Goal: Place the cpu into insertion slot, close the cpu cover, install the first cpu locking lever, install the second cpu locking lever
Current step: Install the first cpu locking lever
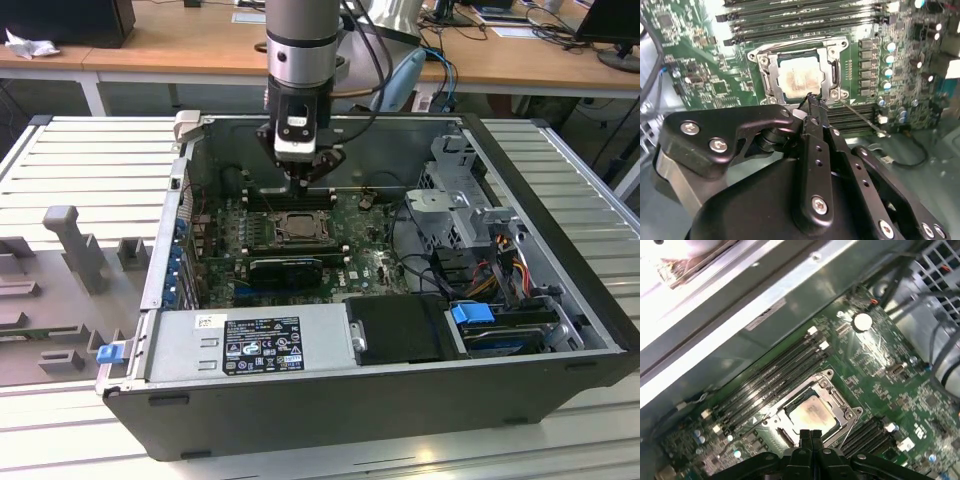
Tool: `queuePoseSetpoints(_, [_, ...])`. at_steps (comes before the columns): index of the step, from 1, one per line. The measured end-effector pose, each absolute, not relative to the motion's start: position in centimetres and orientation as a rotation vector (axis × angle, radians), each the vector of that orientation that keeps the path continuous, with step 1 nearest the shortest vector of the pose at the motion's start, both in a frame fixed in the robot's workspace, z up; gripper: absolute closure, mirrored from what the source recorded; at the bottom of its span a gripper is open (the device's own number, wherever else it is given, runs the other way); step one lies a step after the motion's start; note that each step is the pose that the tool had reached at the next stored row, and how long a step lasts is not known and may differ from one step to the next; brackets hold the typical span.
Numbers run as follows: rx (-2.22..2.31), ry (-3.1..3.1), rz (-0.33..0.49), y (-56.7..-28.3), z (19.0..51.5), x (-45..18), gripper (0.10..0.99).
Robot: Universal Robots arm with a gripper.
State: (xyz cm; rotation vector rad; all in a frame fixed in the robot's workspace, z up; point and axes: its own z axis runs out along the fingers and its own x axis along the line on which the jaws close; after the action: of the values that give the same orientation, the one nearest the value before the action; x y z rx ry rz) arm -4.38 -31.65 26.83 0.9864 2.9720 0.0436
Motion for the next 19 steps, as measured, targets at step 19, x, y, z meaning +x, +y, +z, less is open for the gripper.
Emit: queuePoseSetpoints(19, [0.279,3.126,0.046,-31.65,26.77,-4.38,0.980])
